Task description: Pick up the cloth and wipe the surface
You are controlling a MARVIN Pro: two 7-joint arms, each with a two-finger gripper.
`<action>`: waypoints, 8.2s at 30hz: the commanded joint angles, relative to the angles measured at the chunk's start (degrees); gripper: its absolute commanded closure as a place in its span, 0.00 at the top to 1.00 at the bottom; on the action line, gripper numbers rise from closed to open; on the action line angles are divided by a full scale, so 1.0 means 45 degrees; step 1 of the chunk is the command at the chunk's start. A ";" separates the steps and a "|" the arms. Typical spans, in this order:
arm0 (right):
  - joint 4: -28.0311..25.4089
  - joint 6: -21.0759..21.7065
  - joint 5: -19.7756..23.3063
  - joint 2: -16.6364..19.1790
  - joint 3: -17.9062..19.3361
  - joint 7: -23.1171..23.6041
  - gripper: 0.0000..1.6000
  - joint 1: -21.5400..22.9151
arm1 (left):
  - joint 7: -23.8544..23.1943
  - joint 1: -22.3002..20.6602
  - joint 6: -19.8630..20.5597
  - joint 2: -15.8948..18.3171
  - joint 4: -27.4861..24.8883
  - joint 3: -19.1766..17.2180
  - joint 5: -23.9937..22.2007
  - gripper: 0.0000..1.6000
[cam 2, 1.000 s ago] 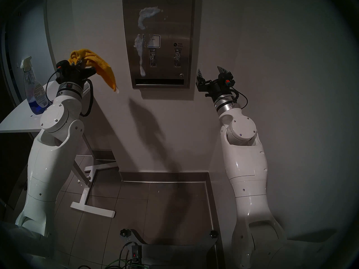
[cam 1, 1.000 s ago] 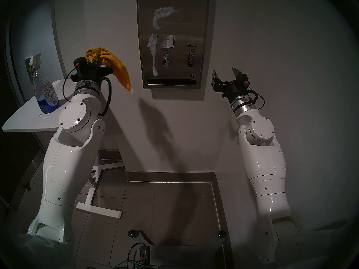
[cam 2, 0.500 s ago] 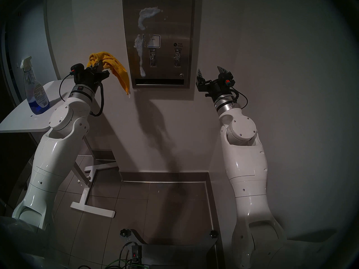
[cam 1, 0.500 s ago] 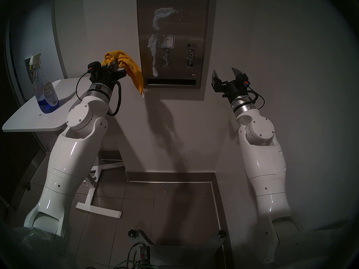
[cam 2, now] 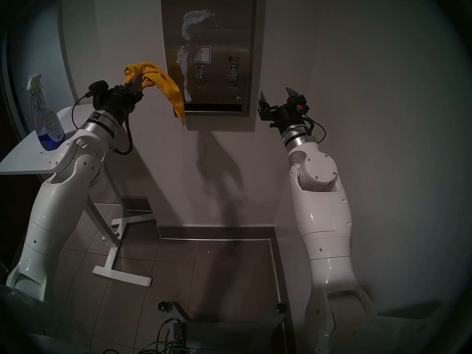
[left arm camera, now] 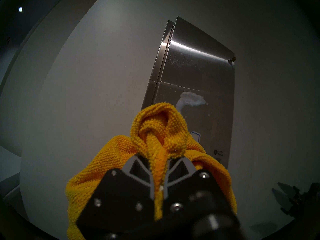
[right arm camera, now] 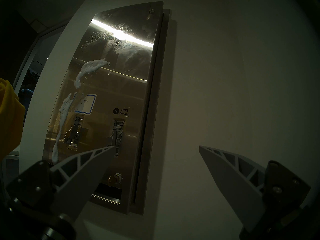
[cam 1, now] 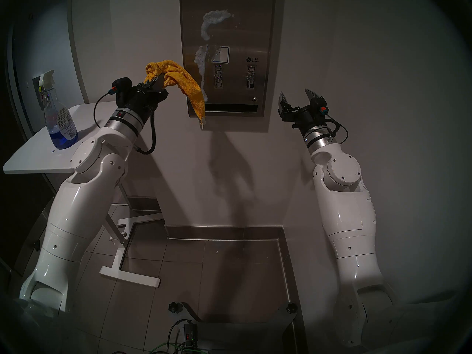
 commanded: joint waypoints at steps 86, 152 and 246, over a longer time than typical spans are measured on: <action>-0.1873 0.3953 0.3370 0.1623 -0.2001 0.5977 1.00 0.1092 | -0.6126 0.1044 0.0081 0.1218 0.0442 -0.0157 -0.3378 0.00; -0.3783 0.3593 0.3204 0.2321 -0.2278 0.6842 1.00 -0.0935 | -0.6127 0.1044 0.0046 0.1230 0.0436 -0.0149 -0.3384 0.00; -0.0860 0.3192 0.2672 -0.0503 -0.4180 0.5604 0.00 0.1522 | -0.6128 0.1046 0.0046 0.1242 0.0438 -0.0143 -0.3392 0.00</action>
